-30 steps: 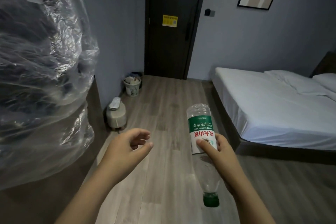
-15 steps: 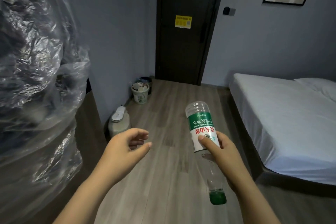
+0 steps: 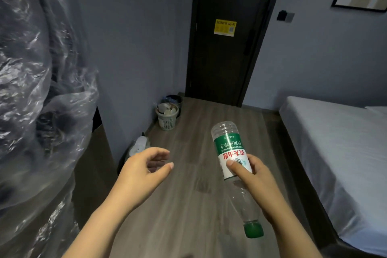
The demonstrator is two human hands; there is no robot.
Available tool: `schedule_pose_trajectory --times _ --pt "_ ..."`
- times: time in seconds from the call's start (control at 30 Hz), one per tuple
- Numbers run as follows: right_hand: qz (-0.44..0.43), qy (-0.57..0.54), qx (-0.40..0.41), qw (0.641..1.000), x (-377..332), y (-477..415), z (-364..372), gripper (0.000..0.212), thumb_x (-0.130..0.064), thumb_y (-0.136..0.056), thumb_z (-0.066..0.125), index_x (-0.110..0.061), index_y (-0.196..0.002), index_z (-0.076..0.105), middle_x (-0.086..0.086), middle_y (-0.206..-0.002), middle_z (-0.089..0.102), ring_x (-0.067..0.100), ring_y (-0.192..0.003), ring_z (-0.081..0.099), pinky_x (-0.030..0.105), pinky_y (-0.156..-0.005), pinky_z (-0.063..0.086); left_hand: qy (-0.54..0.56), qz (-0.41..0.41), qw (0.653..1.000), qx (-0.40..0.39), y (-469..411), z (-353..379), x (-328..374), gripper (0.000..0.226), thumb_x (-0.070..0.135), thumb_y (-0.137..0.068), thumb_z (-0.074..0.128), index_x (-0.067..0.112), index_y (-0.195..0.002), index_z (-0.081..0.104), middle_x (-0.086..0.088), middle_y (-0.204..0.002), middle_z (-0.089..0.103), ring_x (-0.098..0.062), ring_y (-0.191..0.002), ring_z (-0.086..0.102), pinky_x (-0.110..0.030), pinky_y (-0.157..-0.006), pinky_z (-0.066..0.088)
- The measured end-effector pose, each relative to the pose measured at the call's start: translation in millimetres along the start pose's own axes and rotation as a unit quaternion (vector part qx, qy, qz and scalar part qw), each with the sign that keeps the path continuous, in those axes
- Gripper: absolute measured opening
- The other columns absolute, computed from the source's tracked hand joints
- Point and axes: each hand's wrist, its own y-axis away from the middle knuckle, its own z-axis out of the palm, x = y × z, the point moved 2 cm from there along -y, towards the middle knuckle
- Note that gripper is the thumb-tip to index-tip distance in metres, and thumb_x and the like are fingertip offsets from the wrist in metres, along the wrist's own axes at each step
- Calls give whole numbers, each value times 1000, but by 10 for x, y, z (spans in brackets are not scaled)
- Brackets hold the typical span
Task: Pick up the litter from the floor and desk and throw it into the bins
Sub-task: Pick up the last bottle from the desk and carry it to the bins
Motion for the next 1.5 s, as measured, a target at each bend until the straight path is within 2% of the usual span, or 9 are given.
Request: schedule_pose_trajectory --times 0.17,0.33,0.5,0.63,0.73,0.9,1.1,1.23,1.5 --pt "3 1 10 1000 -139 -711 314 28 -33 -80 73 -32 -105 60 -9 -92 71 5 -76 69 21 -62 53 -9 3 1000 -13 -855 -117 -151 21 21 -79 74 27 -99 69 10 -93 71 3 -86 66 -14 -74 49" --pt "14 15 13 1000 -171 -1420 487 31 -34 -79 74 -32 -106 60 -8 -95 70 8 -80 69 23 -66 55 -9 -14 999 -28 -1546 -9 -330 22 22 -79 75 28 -99 69 12 -93 71 1 -87 66 -17 -78 52" --pt "19 12 9 1000 -128 -2270 569 27 -32 -79 74 -32 -103 60 -7 -95 70 12 -82 70 30 -72 57 -32 -13 999 -23 -2319 179 -458 23 22 -79 75 27 -101 68 12 -95 71 2 -88 66 -9 -72 48" --pt "15 8 8 1000 -180 -3138 539 29 -35 -78 74 -29 -104 63 -5 -90 72 15 -80 70 34 -73 57 -36 -15 999 -20 -3103 377 -456 21 19 -78 76 27 -96 69 9 -91 73 2 -84 67 -24 -82 55" --pt "5 -2 3 1000 -265 -3748 482 29 -35 -78 74 -28 -104 64 -5 -90 72 13 -79 70 29 -68 56 -32 -20 999 -27 -3637 526 -399 21 17 -78 76 27 -95 68 7 -91 73 0 -86 68 -31 -86 55" --pt "11 3 -12 1000 -341 -4651 487 32 -36 -77 75 -27 -105 64 -4 -92 72 15 -83 70 34 -75 57 -11 -33 999 -37 -4402 761 -467 35 47 -61 71 30 -91 68 8 -92 73 -3 -88 68 -32 -85 55" --pt "19 21 -8 1000 -334 -5670 683 32 -35 -78 75 -23 -105 63 0 -92 71 18 -82 69 32 -68 57 5 -48 999 -23 -5388 839 -716 32 34 -63 69 22 -93 69 1 -92 73 -8 -88 68 -24 -80 53" --pt "4 50 -16 999 -424 -6407 934 29 -37 -79 72 -22 -102 62 3 -93 70 21 -83 68 40 -74 58 18 -45 999 -21 -6205 814 -892 29 28 -68 73 16 -94 69 2 -93 73 -9 -85 68 -14 -75 51" --pt "7 70 -12 997 -668 -7677 1470 22 -40 -82 68 -28 -98 59 -1 -91 67 18 -80 66 33 -69 58 26 -46 998 -17 -7767 533 -1255 28 21 -68 79 19 -95 71 4 -93 74 -11 -88 68 -25 -81 54"
